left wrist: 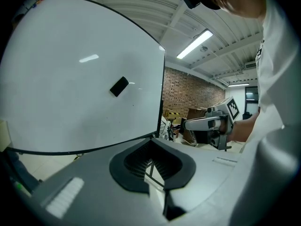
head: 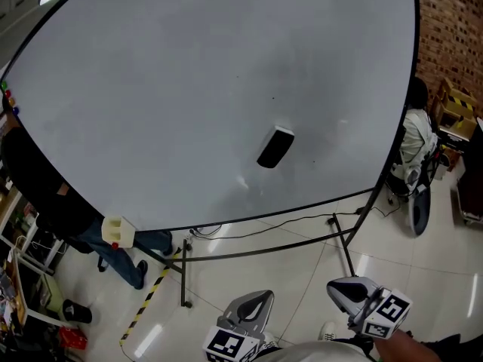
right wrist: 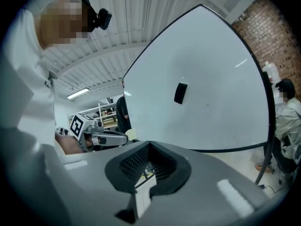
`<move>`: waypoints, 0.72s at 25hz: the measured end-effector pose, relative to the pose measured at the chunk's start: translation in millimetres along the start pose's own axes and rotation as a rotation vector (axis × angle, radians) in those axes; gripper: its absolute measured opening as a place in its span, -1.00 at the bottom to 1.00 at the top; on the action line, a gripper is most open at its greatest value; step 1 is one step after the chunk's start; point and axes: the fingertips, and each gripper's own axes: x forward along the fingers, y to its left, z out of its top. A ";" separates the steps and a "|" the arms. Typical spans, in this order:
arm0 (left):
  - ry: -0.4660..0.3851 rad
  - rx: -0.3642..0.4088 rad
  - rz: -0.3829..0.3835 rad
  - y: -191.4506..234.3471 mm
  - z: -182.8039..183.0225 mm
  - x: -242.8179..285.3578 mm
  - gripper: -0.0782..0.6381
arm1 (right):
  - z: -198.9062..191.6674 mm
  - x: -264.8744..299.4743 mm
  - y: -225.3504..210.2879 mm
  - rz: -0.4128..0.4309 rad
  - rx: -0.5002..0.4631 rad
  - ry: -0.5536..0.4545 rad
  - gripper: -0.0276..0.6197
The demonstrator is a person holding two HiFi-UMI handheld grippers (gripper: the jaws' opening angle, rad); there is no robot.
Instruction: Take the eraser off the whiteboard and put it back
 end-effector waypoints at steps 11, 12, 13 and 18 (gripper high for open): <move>0.000 -0.005 0.004 -5.4 -1.7 3.0 -0.74 | -11.6 -0.7 -1.3 0.005 -0.003 0.038 -0.91; 0.000 -0.008 0.005 -4.9 -1.4 2.8 -0.74 | -12.1 0.2 -1.6 0.003 -0.006 0.042 -0.91; -0.001 -0.010 0.006 -4.2 -0.9 2.4 -0.74 | -12.3 1.4 -1.6 0.003 -0.006 0.044 -0.91; -0.012 -0.007 0.026 -1.2 1.2 0.4 -0.73 | -12.0 3.1 1.9 0.032 -0.023 0.048 -0.91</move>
